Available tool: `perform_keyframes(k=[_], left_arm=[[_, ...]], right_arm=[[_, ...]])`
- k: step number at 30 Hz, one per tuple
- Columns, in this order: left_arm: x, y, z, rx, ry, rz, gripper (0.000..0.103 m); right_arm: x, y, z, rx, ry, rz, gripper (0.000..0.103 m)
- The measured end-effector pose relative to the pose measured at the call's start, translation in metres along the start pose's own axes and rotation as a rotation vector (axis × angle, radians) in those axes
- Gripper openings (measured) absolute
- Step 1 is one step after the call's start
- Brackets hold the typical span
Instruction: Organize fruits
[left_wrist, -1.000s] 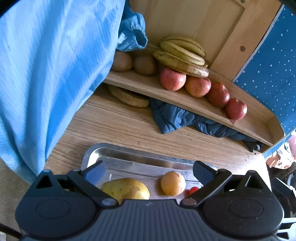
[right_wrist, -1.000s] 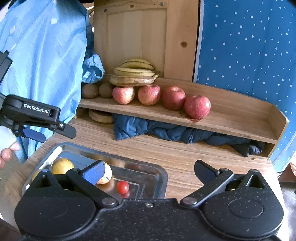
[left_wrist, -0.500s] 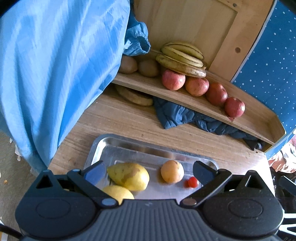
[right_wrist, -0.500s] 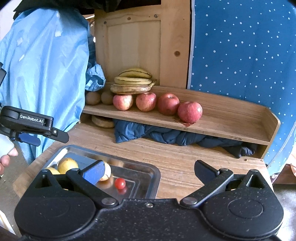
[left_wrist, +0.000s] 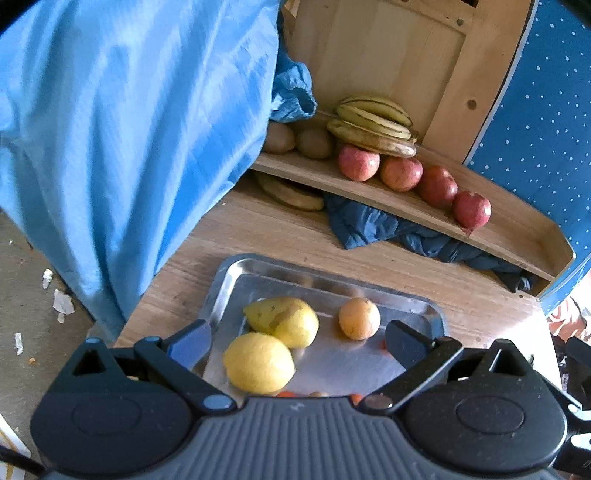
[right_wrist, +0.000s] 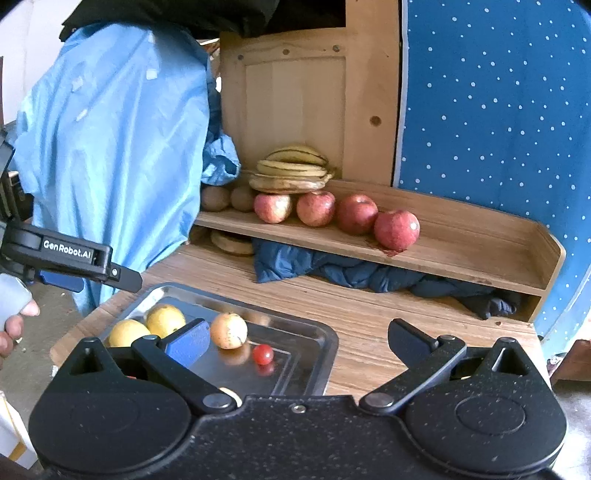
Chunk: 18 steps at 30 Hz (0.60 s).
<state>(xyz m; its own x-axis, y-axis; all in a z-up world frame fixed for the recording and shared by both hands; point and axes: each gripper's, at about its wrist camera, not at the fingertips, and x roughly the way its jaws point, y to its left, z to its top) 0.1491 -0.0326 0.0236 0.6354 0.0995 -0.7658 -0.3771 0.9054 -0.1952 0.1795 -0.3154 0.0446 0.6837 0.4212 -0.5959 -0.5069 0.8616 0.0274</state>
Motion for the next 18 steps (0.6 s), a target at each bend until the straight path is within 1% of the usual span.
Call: perform_keyframes(k=[8, 18], left_arm=[[-0.017, 0.005, -0.015, 0.000, -0.021, 0.036, 0.102], [-0.024, 0.023, -0.023, 0.030, -0.054, 0.049, 0.102]], right_arm=[[-0.012, 0.008, -0.006, 0.014, -0.017, 0.031, 0.102], [-0.014, 0.018, -0.007, 0.029, -0.026, 0.045, 0.102]])
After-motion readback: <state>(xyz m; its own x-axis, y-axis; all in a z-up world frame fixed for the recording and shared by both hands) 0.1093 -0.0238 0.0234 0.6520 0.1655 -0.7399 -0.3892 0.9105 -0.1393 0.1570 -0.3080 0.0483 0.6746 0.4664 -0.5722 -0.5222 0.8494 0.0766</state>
